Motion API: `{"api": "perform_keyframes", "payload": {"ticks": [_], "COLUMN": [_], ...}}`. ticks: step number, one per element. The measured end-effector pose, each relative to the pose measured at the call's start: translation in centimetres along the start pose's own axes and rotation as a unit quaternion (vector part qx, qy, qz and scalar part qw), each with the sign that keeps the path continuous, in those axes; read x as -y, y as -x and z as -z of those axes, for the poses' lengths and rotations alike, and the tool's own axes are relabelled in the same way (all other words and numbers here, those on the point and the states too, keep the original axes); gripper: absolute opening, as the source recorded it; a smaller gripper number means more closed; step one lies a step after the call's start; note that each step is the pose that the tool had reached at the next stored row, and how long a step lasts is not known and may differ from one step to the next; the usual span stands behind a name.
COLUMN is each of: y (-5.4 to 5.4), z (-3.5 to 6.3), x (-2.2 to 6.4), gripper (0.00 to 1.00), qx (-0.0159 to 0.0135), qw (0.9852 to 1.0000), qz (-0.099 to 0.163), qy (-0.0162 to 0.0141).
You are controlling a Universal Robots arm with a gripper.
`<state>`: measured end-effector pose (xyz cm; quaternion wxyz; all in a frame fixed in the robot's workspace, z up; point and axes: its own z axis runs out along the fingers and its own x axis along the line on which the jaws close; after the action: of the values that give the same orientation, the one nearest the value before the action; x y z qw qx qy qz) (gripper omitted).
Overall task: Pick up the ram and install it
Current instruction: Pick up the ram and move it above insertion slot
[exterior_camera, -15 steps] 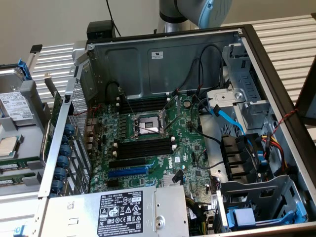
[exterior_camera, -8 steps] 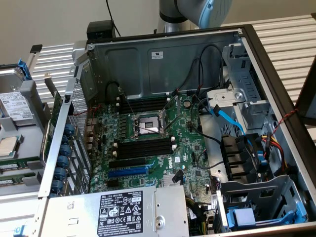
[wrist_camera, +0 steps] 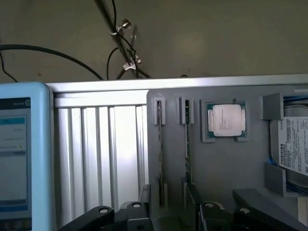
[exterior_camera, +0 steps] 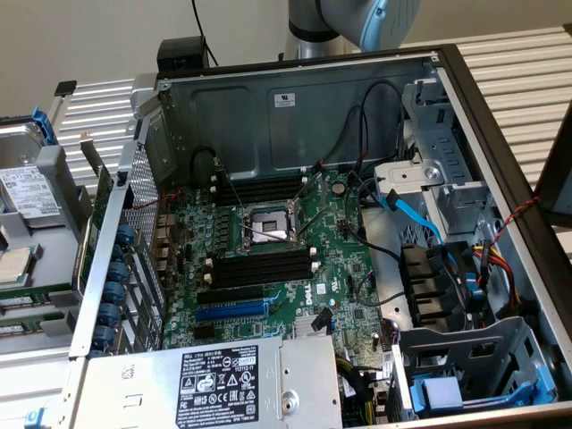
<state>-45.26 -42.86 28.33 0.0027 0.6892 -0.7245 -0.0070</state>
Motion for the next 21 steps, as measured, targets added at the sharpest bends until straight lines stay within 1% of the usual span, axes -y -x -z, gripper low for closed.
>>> {"api": "perform_keyframes", "payload": {"ticks": [7,10,12,14,18,21], "y": [-0.7,-0.9,-0.9,-0.9,-0.9,-0.9], "z": [-1.27,-1.81,-2.08,-2.14,-2.16,-2.53], "x": [-0.02,-0.01,-0.01,0.0,0.01,0.01], "gripper": [0.42,0.42,0.42,0.42,0.42,0.42], "qx": [0.0003,0.0019,0.0022,0.002,0.0021,0.0023], "qw": [1.0,1.0,1.0,1.0,1.0,1.0], "qz": [0.001,0.002,0.002,0.004,0.004,0.005], "qy": [0.0,0.0001,0.0003,0.0008,0.0007,0.0005]}}
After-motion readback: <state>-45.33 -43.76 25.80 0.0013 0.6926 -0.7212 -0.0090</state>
